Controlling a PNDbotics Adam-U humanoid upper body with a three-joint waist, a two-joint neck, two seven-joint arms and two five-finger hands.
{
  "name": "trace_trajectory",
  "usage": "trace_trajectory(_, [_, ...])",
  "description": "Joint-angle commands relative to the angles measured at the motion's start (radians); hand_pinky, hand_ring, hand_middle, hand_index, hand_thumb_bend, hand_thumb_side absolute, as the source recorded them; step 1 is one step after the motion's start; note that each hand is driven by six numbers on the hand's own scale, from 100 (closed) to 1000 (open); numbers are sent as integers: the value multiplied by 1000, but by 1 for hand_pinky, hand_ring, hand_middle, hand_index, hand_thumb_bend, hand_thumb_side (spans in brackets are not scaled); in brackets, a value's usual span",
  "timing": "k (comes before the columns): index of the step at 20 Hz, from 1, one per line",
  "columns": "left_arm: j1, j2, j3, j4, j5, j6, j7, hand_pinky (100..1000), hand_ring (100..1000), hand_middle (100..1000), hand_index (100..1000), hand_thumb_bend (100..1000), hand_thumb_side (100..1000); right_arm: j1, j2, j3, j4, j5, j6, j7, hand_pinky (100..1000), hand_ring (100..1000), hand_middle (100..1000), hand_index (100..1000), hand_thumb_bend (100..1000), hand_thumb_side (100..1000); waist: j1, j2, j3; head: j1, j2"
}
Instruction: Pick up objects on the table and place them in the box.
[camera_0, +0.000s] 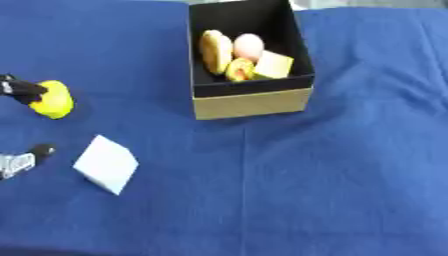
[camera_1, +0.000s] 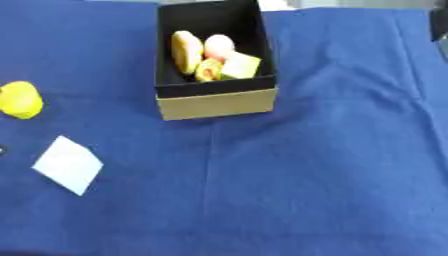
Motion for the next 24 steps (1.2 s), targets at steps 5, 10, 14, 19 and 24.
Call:
trace_trajectory(5, [-104,54,-93,-15,-15,-20,-159,851,783,757,891,503,362,-5,33,0,-15,-24,-10,-18,771,783,696,788,217,100,3,-16,-7,5,-1])
trace_trajectory(10, [-163,44,-138,-15,-78,5,-221,885,830,797,907,528,266,7,75,12,-15,-30,-11,-15,763,777,689,784,191,110,10,-14,-12,6,-3])
trace_trajectory(14, [-202,36,-176,-15,-109,19,-257,884,831,792,895,512,243,17,96,18,-15,-26,-1,-20,760,774,685,781,185,115,14,-12,-10,8,-4])
trace_trajectory(19, [-230,28,-202,-15,-115,53,-297,884,832,794,893,498,226,24,112,26,-15,-19,6,-25,758,773,684,781,182,119,17,-11,-9,9,-6])
trace_trajectory(24, [-248,10,-228,-15,-132,97,-341,883,837,806,885,473,246,33,140,36,-15,-14,9,-24,751,767,678,778,171,131,19,-5,-11,17,-12])
